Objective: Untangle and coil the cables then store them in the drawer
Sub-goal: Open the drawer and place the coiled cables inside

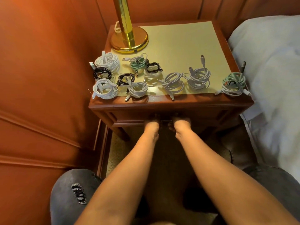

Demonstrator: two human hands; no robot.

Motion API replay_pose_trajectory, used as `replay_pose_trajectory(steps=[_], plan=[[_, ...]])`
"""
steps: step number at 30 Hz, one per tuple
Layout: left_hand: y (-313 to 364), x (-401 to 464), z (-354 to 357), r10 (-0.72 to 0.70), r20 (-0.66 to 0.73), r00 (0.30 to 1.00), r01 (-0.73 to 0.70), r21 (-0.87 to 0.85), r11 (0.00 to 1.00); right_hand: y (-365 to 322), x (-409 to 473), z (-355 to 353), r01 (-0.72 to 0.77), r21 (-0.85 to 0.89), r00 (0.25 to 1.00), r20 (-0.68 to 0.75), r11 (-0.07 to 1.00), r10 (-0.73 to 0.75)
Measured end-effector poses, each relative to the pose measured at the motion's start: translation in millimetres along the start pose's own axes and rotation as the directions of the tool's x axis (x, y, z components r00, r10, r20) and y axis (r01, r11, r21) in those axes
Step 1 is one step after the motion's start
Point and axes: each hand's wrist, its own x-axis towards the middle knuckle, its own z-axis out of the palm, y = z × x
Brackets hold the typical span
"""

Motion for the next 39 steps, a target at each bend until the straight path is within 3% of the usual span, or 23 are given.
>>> replay_pose_trajectory(steps=[9,19,34,36,39], plan=[[15,-4,-5,0.01,0.015,1.0,-0.013,0.183,0.983,-5,-7,-5,0.014,-0.096,1.0,0.024,0.995,-0.012],[-6,-21,-19,0.018,0.036,0.999,-0.022,0.095,0.995,9,-26,-14,0.004,-0.098,0.999,0.035,0.995,-0.001],[-45,-78,-57,-0.018,0.009,1.0,0.015,0.2,0.98,49,-84,-45,0.015,-0.218,1.0,0.021,0.976,-0.011],[-42,-81,-60,0.063,0.024,0.998,-0.067,0.389,0.919,46,-89,-52,0.072,-0.352,0.996,0.077,0.933,-0.048],[-27,-88,-71,0.273,0.161,0.949,-0.296,0.755,0.585,31,-101,-72,0.303,-0.65,0.953,0.182,0.697,-0.244]])
